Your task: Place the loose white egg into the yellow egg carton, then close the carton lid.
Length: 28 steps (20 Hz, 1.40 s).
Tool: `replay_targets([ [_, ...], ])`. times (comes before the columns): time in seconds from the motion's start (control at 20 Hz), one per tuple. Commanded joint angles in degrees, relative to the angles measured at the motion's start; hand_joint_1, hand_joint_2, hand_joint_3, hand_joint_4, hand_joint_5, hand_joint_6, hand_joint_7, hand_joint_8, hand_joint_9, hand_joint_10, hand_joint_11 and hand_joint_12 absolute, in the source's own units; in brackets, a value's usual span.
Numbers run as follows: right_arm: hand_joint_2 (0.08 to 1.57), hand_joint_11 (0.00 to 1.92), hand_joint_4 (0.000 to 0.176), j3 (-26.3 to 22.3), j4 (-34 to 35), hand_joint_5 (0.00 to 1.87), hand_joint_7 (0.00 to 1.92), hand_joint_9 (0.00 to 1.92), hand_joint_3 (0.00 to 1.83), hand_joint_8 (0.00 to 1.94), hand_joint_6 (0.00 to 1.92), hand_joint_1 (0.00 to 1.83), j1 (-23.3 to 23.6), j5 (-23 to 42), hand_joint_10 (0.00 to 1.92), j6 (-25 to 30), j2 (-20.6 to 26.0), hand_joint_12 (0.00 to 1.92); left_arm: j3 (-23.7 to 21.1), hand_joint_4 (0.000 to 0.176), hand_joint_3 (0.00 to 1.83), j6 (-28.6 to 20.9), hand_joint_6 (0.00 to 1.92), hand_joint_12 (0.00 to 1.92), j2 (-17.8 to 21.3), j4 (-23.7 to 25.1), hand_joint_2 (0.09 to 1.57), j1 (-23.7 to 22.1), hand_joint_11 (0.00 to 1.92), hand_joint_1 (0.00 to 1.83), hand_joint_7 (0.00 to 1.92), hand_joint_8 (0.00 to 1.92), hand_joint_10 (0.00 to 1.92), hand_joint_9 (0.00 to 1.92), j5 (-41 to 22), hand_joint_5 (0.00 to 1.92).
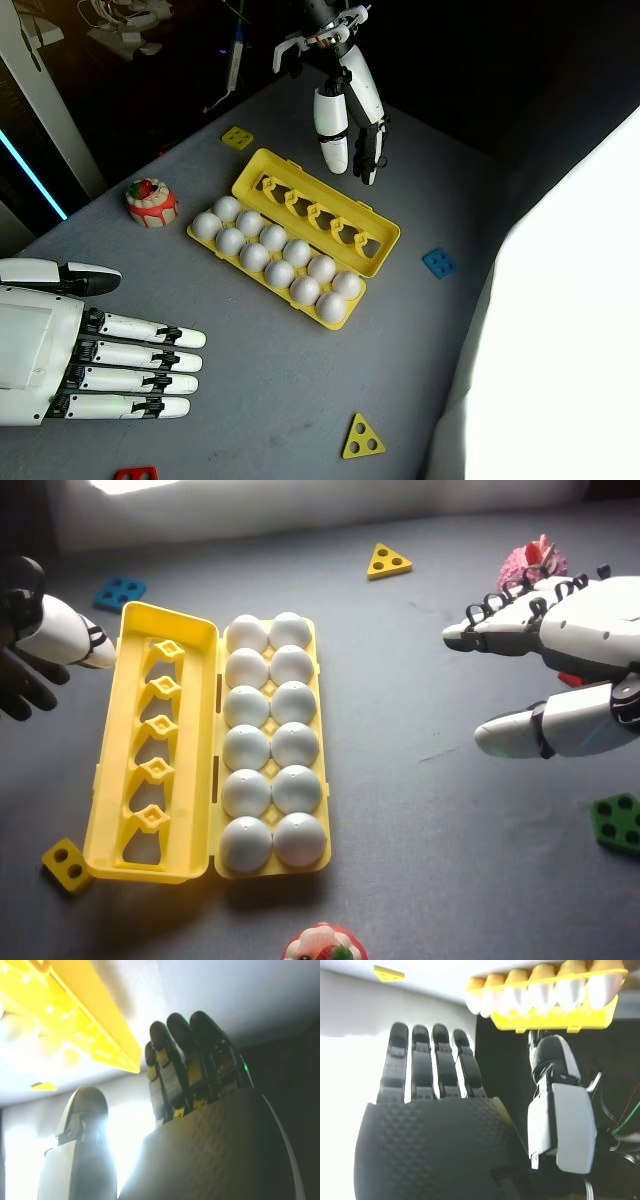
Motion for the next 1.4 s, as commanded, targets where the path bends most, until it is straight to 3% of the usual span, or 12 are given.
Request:
replay_targets([
  [0.0, 1.14, 0.00, 0.000, 0.0, 0.5, 0.18, 0.18, 0.11, 0.00, 0.00, 0.00, 0.24, 0.5, 6.2, 0.00, 0.0, 0.2, 0.12, 0.0, 0.000, 0.00, -1.7, 0.01, 1.47, -0.4, 3.0, 1.30, 0.5, 0.00, 0.27, 0.64, 0.02, 0.87, 0.27, 0.3, 0.51],
  [0.55, 1.16, 0.00, 0.000, 0.0, 3.4, 0.16, 0.20, 0.09, 0.00, 0.00, 0.00, 0.17, 1.1, 6.5, 0.00, -0.1, 0.3, 0.04, -0.8, 0.000, 0.00, -10.4, 0.00, 1.46, -2.5, 0.3, 1.29, 5.3, 0.00, 0.17, 0.63, 0.01, 0.85, 0.28, 0.3, 0.49],
  [0.7, 1.15, 0.00, 0.000, 0.0, 3.4, 0.17, 0.23, 0.13, 0.00, 0.00, 0.00, 0.24, 1.1, 6.5, 0.01, -0.1, 0.3, 0.31, -1.0, 0.000, 0.00, -11.6, 0.00, 1.48, -2.6, 0.0, 1.29, 6.3, 0.00, 0.18, 0.64, 0.02, 0.86, 0.28, 0.5, 0.49],
  [1.2, 1.15, 0.00, 0.000, 0.0, 3.4, 0.16, 0.19, 0.10, 0.00, 0.00, 0.00, 0.23, 1.2, 6.5, 0.01, -0.1, 0.3, 0.07, -1.4, 0.000, 0.00, -14.1, 0.01, 1.48, -3.4, -1.5, 1.28, 8.1, 0.00, 0.22, 0.63, 0.01, 0.87, 0.28, 1.3, 0.50],
  [1.35, 1.15, 0.00, 0.000, 0.0, 3.4, 0.18, 0.18, 0.11, 0.00, 0.00, 0.01, 0.24, 1.2, 6.5, 0.01, -0.1, 0.3, 0.16, -1.8, 0.000, 0.00, -15.5, 0.00, 1.48, -3.9, -2.1, 1.27, 8.7, 0.00, 0.23, 0.63, 0.01, 0.87, 0.29, 1.8, 0.50],
])
